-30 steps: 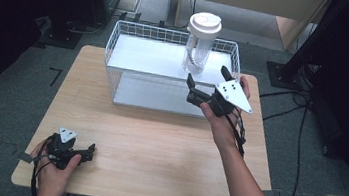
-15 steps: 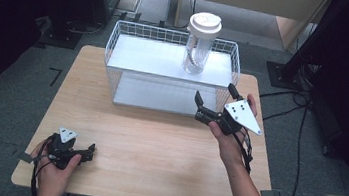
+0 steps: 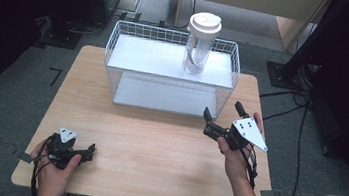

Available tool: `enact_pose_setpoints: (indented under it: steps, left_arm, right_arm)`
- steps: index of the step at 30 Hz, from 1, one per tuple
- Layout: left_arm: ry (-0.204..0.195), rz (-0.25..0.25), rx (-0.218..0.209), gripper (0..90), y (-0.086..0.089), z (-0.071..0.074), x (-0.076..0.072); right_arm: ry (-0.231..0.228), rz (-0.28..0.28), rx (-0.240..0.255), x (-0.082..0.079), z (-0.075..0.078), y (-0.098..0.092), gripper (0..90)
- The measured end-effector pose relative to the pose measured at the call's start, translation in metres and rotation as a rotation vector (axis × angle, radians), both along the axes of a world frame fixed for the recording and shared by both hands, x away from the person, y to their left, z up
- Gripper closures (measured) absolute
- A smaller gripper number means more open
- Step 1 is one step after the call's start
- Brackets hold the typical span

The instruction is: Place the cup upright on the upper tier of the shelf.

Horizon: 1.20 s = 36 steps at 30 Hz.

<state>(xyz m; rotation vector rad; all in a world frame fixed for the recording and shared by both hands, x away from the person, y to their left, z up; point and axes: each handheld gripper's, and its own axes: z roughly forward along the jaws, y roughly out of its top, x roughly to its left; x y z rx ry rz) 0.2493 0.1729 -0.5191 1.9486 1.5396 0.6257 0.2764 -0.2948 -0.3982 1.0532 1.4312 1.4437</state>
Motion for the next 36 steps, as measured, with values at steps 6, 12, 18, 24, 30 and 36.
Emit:
enact_pose_setpoints:
  steps: [6,12,18,24,30,36]
  left_arm:
    - [0.001,-0.001,0.0,1.0,0.0,0.0,0.0]
    - [0.0,0.0,0.0,1.0,0.0,0.0,0.0]
    - [0.0,0.0,0.0,1.0,0.0,0.0,0.0]
    - [0.0,0.0,0.0,1.0,0.0,0.0,0.0]
    - [0.0,0.0,0.0,1.0,0.0,0.0,0.0]
    - [0.0,0.0,0.0,1.0,0.0,0.0,0.0]
  right_arm:
    - [0.043,-0.029,0.009,-0.011,-0.022,-0.016,0.4]
    - [0.095,-0.059,0.002,-0.017,-0.042,-0.033,0.4]
    - [0.136,-0.079,0.007,-0.023,-0.057,-0.048,0.4]
    - [0.182,-0.086,-0.005,-0.03,-0.071,-0.058,0.4]
    - [0.234,-0.102,-0.019,-0.037,-0.088,-0.068,0.4]
    - [0.286,-0.1,-0.043,-0.043,-0.101,-0.074,0.3]
